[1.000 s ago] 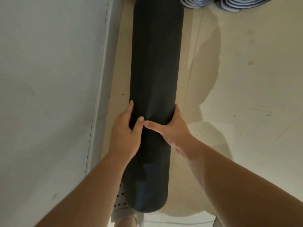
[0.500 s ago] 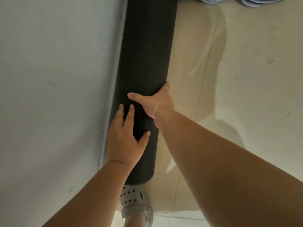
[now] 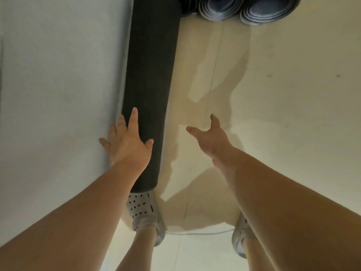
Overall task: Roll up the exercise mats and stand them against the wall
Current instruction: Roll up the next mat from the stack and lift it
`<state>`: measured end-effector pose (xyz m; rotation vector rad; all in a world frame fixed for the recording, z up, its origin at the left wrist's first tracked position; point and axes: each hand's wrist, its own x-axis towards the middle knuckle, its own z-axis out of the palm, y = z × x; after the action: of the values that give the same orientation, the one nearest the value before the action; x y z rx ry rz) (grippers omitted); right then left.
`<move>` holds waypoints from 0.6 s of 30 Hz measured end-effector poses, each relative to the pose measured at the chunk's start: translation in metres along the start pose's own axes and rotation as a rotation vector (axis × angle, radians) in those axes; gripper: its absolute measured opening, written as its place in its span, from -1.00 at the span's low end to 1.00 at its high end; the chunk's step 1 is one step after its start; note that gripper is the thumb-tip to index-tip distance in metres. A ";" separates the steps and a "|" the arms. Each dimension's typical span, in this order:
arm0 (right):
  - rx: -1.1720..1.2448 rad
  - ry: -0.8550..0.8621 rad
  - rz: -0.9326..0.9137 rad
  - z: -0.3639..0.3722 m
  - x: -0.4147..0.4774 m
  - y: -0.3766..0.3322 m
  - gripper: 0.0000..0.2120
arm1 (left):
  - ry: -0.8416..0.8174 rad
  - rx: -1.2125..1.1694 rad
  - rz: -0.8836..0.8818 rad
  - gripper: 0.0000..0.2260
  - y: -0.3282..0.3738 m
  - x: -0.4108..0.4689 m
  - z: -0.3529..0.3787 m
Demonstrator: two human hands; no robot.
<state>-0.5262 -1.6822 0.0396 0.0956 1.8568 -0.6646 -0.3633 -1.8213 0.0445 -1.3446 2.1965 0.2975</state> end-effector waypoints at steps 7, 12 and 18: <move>0.099 0.118 0.120 -0.158 -0.156 0.018 -0.02 | -0.191 -0.029 0.092 -0.18 0.056 -0.129 -0.142; 0.171 0.178 0.128 -0.276 -0.311 0.022 -0.06 | -0.164 -0.249 0.047 -0.35 0.087 -0.263 -0.265; 0.281 0.254 0.010 -0.357 -0.463 0.020 -0.13 | -0.163 -0.606 0.182 -0.39 0.185 -0.389 -0.388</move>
<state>-0.6394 -1.3783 0.5268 0.3880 1.9914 -0.9386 -0.5156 -1.6146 0.5636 -1.3455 2.1739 1.1732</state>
